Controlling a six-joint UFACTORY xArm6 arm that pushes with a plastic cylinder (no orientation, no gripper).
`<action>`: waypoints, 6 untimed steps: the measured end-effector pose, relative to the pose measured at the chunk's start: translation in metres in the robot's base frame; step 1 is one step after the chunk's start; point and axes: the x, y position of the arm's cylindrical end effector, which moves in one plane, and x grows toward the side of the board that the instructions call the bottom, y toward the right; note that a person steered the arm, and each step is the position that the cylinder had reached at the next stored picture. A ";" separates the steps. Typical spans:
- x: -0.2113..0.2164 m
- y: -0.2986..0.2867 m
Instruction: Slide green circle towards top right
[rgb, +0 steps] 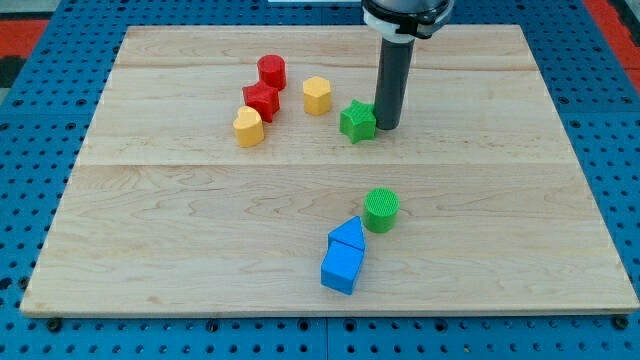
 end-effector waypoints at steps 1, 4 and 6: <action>0.000 0.002; 0.008 -0.009; 0.121 0.105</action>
